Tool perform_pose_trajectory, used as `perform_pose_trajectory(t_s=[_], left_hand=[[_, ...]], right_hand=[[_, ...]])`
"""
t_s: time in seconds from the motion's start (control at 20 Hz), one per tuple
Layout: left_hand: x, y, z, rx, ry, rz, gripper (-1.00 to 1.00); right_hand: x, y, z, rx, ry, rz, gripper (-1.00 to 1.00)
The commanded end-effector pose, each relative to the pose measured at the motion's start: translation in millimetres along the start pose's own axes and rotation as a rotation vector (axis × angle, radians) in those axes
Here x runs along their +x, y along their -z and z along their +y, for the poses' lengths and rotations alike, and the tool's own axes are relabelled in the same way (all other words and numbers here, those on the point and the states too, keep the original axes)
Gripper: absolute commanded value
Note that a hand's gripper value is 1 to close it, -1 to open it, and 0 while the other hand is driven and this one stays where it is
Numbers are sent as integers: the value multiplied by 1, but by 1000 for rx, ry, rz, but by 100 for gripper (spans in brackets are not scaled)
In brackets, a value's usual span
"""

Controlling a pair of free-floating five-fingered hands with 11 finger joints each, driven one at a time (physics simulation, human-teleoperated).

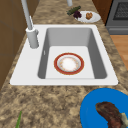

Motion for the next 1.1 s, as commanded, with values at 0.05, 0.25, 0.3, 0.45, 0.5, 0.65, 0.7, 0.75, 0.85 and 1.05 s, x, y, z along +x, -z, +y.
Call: perform_pose_trajectory(t_s=[0.05,0.25,0.3,0.45,0.5,0.65,0.7,0.75,0.85,1.05], left_hand=[[0,0,0,0,0,0,0],[0,0,0,0,0,0,0],[0,0,0,0,0,0,0],[0,0,0,0,0,0,0],[0,0,0,0,0,0,0],[0,0,0,0,0,0,0],[0,0,0,0,0,0,0],[0,0,0,0,0,0,0],[0,0,0,0,0,0,0],[0,0,0,0,0,0,0]], right_hand=[[-13,16,-35,12,-1,-2,100],[-16,22,-54,66,-4,-11,100],[-16,23,-59,78,-5,-12,100],[-18,26,-73,109,-5,-17,100],[-19,27,-77,118,-6,-19,100],[-21,29,-92,144,-7,-25,100],[-22,30,-97,153,-7,-26,100],[-23,31,-102,161,-8,-29,100],[-25,32,-114,176,-9,-33,100],[-29,37,-137,214,-13,-44,100]])
